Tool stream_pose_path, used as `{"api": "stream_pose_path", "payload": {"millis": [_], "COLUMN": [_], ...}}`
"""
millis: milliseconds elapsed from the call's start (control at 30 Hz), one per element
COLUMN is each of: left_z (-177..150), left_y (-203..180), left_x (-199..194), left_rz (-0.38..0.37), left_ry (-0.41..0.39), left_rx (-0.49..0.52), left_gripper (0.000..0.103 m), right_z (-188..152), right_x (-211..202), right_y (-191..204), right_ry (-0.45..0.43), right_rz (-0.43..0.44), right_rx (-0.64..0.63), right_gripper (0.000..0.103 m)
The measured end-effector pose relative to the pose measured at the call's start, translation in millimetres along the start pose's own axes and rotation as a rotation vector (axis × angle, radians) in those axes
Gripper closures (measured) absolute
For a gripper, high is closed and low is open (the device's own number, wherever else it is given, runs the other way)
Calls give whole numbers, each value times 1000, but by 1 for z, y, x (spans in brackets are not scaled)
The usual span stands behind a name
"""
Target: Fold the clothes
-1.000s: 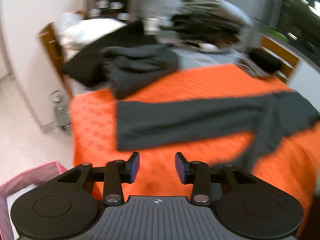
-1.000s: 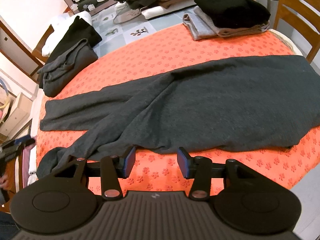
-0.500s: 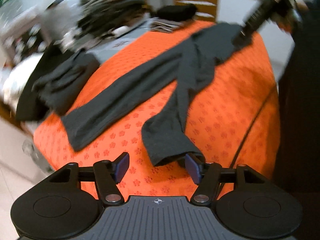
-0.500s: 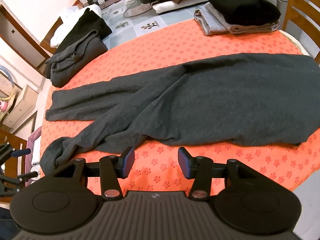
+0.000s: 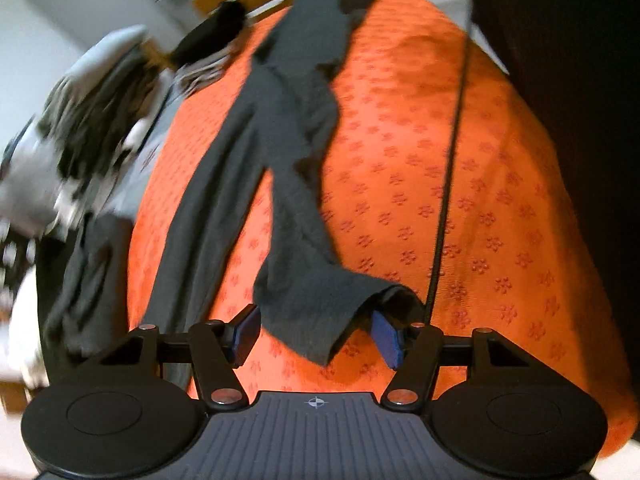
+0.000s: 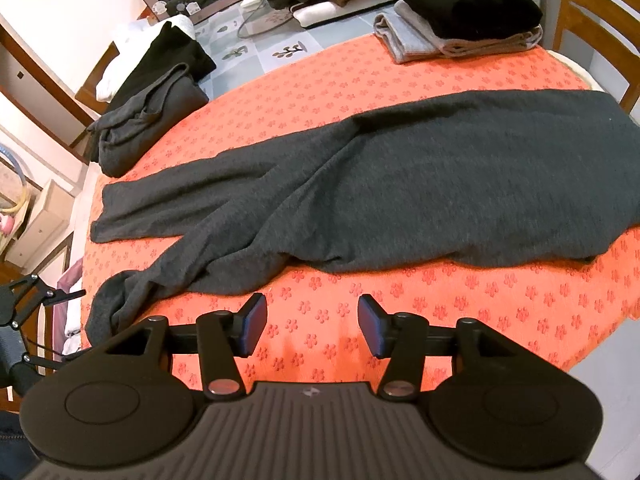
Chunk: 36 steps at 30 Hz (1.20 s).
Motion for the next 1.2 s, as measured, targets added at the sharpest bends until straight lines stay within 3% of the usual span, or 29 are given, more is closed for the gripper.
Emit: {"api": "stream_pose_path", "payload": {"millis": [100,167,233,267,367,633,733,867,1033,1200], "left_z": [8,11,12,12,12,-22,-41,-62,-91,-121], "left_y": [-8,-11,-9,-6,15,121,150,172,182,188], "left_x": [5,10,15,16,9,-16,-21,-20,-10,-4], "left_rz": [-4,5,13,12,16,-62,-82,-122,-140,-71], "left_ry": [-35,-62,-83,-92,-135,-224,-276,-313,-280,-269], "left_rx": [97,125,90,55,-131,-923,-1159,-1391,-1575,-1713], "left_gripper": [42,56,87,88,90,91,91,91,97,98], "right_z": [-2,-2,-3,-3,-4,-3,1,8,32,61], "right_x": [0,0,-1,-1,-2,2,4,5,7,15], "right_y": [0,-1,-1,-1,-4,-8,-6,-3,0,4], "right_ry": [0,0,-1,-2,-2,6,5,-4,-28,-49], "right_rz": [2,2,1,-1,-5,-11,-10,-9,-18,-27], "right_rx": [4,5,7,8,17,28,18,6,-47,-109], "right_gripper": [46,46,46,46,46,46,46,46,46,46]}}
Point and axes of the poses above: each gripper's, at about its wrist camera, not at the fingertips, and x roughly the way its jaws point, y to its left, z to its top, the point moved 3 cm from there along x, roughly the way its jaws point, and after that the axes turned 3 degrees about y, right-handed, at the moved point
